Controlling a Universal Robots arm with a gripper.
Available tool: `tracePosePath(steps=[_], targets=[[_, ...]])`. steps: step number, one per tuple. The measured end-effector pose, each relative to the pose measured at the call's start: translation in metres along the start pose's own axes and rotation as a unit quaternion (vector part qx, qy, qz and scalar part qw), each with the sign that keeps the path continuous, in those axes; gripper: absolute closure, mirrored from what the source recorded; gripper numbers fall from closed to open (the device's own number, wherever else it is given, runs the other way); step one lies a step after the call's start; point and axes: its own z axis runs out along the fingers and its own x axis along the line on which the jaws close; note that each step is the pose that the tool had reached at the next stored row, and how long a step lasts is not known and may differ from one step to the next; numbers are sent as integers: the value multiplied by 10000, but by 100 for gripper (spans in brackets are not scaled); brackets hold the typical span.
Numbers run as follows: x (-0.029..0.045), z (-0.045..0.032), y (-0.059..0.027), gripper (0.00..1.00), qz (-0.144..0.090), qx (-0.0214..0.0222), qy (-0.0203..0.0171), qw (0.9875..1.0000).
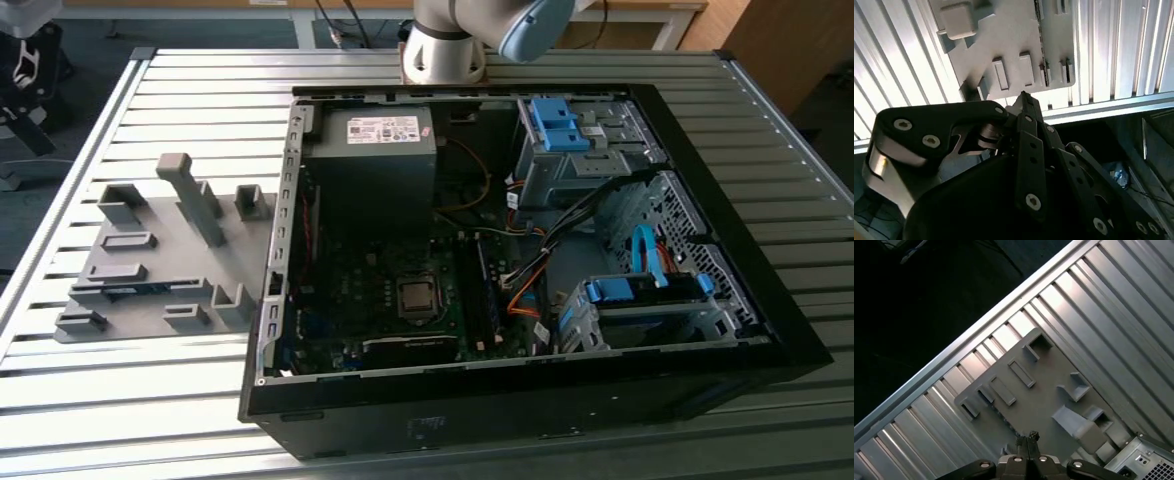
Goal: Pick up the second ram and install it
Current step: 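Pick up the second ram and move it above second insertion slot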
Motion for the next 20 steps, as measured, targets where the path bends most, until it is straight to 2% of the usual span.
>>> tracePosePath(steps=[5, 10, 15, 20], targets=[[2, 0, 1, 89, -413, -10, 18, 9991], [4, 0, 4, 89, -793, -19, 35, 9968], [6, 1, 7, 89, -1162, -28, 51, 9932], [9, 1, 10, 89, -1526, -37, 68, 9883]])
